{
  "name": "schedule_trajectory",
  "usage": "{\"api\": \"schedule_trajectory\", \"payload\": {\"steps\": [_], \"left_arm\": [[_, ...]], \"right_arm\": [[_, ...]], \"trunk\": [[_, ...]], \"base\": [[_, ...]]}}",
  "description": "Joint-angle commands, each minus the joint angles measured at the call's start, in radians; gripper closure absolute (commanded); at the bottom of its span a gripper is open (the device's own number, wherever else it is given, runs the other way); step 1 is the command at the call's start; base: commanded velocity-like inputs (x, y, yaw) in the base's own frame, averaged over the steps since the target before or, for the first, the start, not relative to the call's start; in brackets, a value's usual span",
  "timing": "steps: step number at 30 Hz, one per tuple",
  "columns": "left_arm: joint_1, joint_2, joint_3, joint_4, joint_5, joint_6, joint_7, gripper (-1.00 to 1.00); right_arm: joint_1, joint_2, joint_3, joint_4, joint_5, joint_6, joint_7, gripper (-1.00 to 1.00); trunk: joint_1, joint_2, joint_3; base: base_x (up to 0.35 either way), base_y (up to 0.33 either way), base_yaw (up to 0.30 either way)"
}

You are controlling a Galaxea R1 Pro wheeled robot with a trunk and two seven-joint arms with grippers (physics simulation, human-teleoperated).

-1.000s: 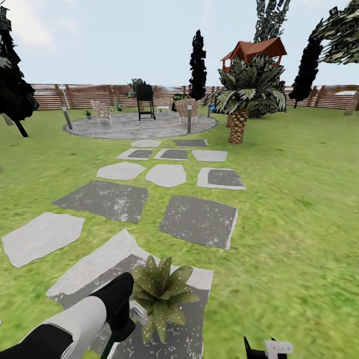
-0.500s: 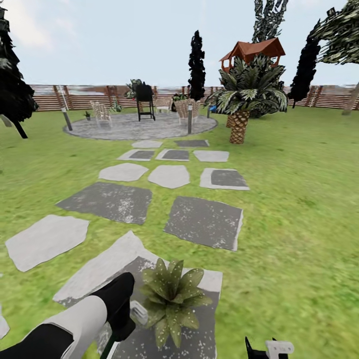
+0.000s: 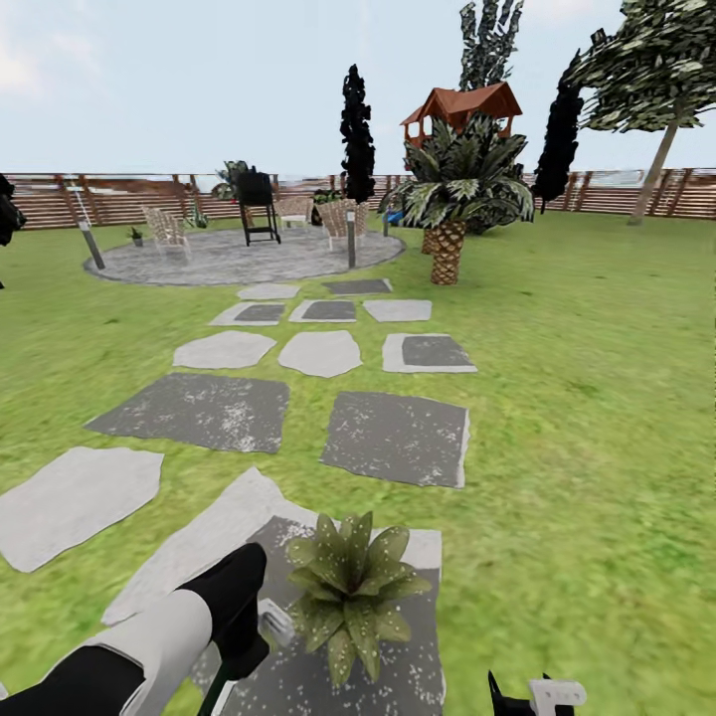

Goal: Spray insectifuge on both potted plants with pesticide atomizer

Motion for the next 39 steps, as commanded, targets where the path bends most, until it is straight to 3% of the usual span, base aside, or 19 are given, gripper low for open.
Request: {"api": "schedule_trajectory", "payload": {"steps": [1, 4, 10, 20, 24, 35, 38, 39], "left_arm": [[-0.003, 0.0, -0.001, -0.002, -0.011, 0.002, -0.011, 1.0], [-0.013, 0.0, 0.0, -0.004, -0.011, 0.003, -0.012, 1.0], [-0.115, -0.007, 0.0, -0.003, -0.008, 0.006, -0.018, 1.0], [-0.133, -0.01, -0.002, -0.004, -0.01, 0.002, -0.019, 1.0], [-0.197, -0.021, -0.002, -0.003, -0.002, 0.007, -0.021, 1.0], [-0.19, -0.017, -0.002, 0.011, 0.002, 0.0, -0.021, 1.0], [-0.19, -0.014, -0.005, 0.013, 0.002, 0.0, -0.054, 1.0], [-0.19, -0.011, -0.008, 0.013, -0.001, 0.0, -0.09, 1.0]], "right_arm": [[-0.001, 0.0, -0.009, 0.001, 0.01, -0.003, 0.002, -1.0], [-0.001, 0.0, -0.009, 0.001, 0.01, -0.003, 0.001, -1.0], [-0.001, 0.0, -0.009, 0.001, 0.01, -0.003, 0.002, -1.0], [-0.001, 0.0, -0.009, 0.001, 0.01, -0.003, 0.002, -1.0], [-0.001, 0.0, -0.009, 0.001, 0.01, -0.003, 0.002, -1.0], [-0.001, 0.0, -0.009, 0.001, 0.01, -0.003, 0.003, -1.0], [-0.001, 0.0, -0.009, 0.001, 0.01, -0.003, 0.003, -1.0], [-0.001, 0.0, -0.009, 0.001, 0.01, -0.003, 0.003, -1.0]], "trunk": [[0.0, 0.0, -0.001], [0.0, 0.0, -0.001], [0.0, 0.0, -0.001], [0.0, 0.0, -0.001], [0.0, 0.0, -0.001], [0.0, 0.0, -0.001], [0.0, 0.0, -0.001], [0.0, 0.0, -0.001]], "base": [[-0.001, 0.02, -0.009], [0.0, 0.007, -0.003], [0.0, 0.001, 0.0], [0.0, 0.0, 0.0], [0.0, 0.0, 0.0], [0.0, 0.0, 0.0], [0.0, 0.0, 0.0], [0.0, 0.0, 0.0]]}}
